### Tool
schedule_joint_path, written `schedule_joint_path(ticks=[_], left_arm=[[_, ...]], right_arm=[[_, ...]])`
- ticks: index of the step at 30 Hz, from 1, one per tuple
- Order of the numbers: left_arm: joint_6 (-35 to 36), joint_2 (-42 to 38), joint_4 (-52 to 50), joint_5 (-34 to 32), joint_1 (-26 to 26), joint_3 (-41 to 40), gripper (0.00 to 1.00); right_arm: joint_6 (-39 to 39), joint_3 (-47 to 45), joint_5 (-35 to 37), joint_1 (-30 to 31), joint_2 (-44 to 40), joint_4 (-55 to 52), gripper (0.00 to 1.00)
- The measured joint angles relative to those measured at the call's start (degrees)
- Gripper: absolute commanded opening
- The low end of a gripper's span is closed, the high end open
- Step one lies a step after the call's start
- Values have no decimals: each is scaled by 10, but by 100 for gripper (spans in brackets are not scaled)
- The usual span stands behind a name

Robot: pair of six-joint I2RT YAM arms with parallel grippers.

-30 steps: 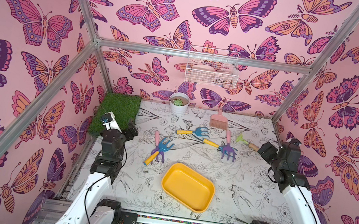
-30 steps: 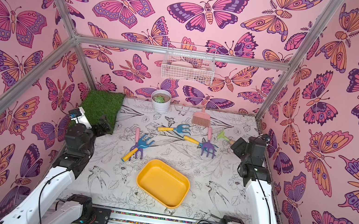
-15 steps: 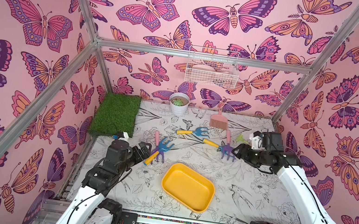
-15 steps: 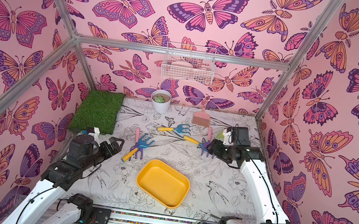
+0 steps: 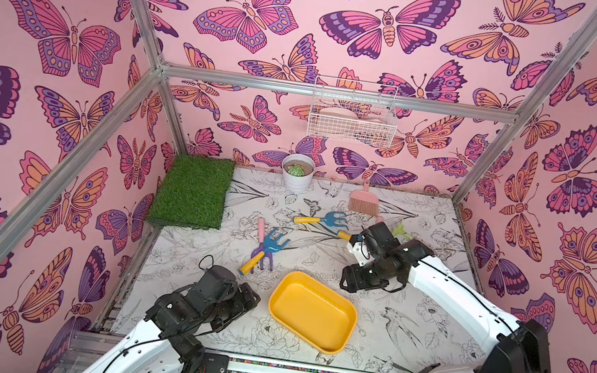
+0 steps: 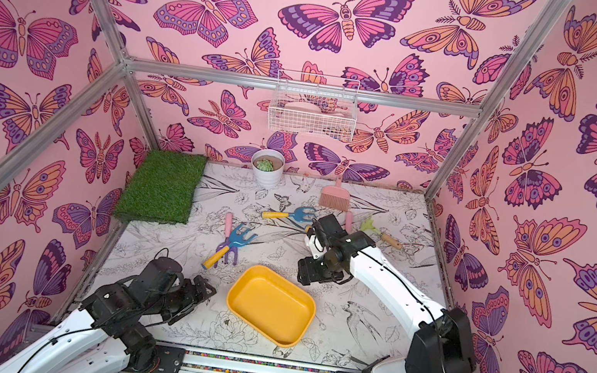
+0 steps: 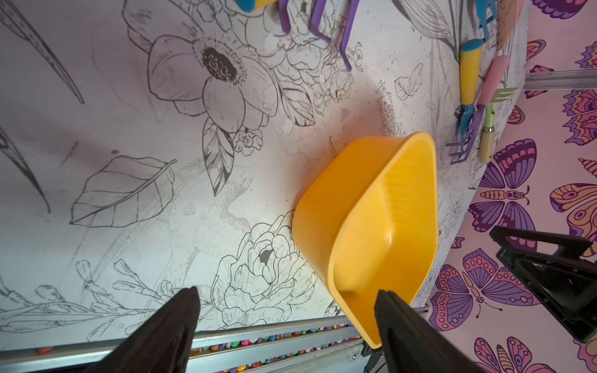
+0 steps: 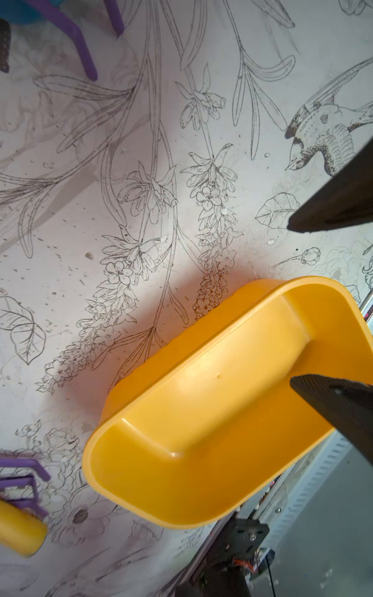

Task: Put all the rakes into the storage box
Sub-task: Move the storage box to the center of the board.

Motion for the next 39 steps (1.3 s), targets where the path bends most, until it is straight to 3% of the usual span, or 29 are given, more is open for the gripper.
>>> schedule_joint_path(ticks=[5, 11, 21, 31, 36, 39], left_arm=[[4, 17, 0, 33, 0, 1, 87], [-9, -18, 20, 56, 0, -24, 87], [-22, -10, 53, 86, 2, -54, 87], [-21, 1, 76, 111, 34, -55, 87], [-21, 0, 77, 124, 54, -58, 86], [-19, 0, 77, 130, 65, -58, 86]], right_arm=[[-35, 31, 10, 34, 51, -2, 67], [-62, 56, 11, 69, 116, -2, 64], [-83, 88, 30, 73, 170, -1, 59], [-87, 120, 33, 73, 227, -2, 43], [-90, 124, 32, 73, 229, -2, 25], [-91, 125, 33, 73, 229, -2, 18]])
